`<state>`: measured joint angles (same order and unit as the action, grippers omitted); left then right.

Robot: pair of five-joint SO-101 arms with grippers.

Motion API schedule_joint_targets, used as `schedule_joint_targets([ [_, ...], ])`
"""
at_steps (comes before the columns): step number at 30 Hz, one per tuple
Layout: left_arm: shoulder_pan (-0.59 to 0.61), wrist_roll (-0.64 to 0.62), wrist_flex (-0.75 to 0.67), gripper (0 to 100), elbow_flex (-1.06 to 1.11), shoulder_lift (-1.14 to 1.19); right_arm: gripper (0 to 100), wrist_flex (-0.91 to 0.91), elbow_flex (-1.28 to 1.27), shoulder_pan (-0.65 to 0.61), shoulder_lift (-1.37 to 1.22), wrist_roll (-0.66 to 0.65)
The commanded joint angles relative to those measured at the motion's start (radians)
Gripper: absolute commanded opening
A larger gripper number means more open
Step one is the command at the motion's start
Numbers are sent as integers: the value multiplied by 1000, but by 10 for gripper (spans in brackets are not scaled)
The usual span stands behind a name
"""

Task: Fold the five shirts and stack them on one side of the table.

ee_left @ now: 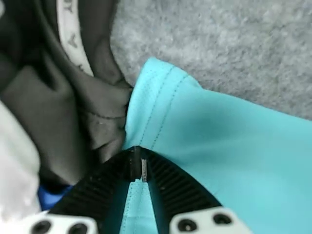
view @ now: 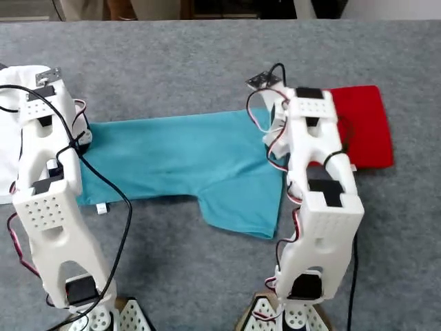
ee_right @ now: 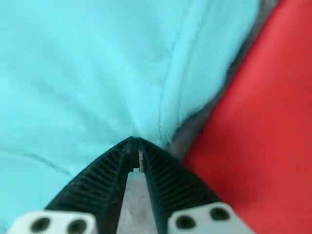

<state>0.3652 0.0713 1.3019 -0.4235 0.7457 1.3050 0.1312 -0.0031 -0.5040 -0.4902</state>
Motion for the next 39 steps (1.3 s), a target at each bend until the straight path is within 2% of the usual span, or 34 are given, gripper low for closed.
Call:
schedule_joint_targets([
  [1,-9,0,6,19,-60,2,2,115,128,10,127,-12],
  [5,-17,5,215,19,-227,-84,2,269,236,2,260,-44],
  [9,-29,6,394,19,-381,-228,2,407,223,-54,412,-101],
  [13,-35,6,454,19,-344,-354,2,402,70,-119,582,-143],
  [19,-38,41,453,19,-5,-544,2,253,-378,-239,811,-242],
  [23,-35,84,356,19,259,-746,6,118,-665,-297,938,-301],
  [27,-29,92,196,19,549,-949,129,38,-849,-363,1018,-339],
  [30,-35,89,127,19,717,-1063,234,12,-928,-418,1030,-365],
  [34,-31,89,115,19,829,-1133,240,-34,-1009,-458,1000,-367],
  [39,-29,91,115,19,870,-1135,241,-98,-1079,-503,943,-367],
])
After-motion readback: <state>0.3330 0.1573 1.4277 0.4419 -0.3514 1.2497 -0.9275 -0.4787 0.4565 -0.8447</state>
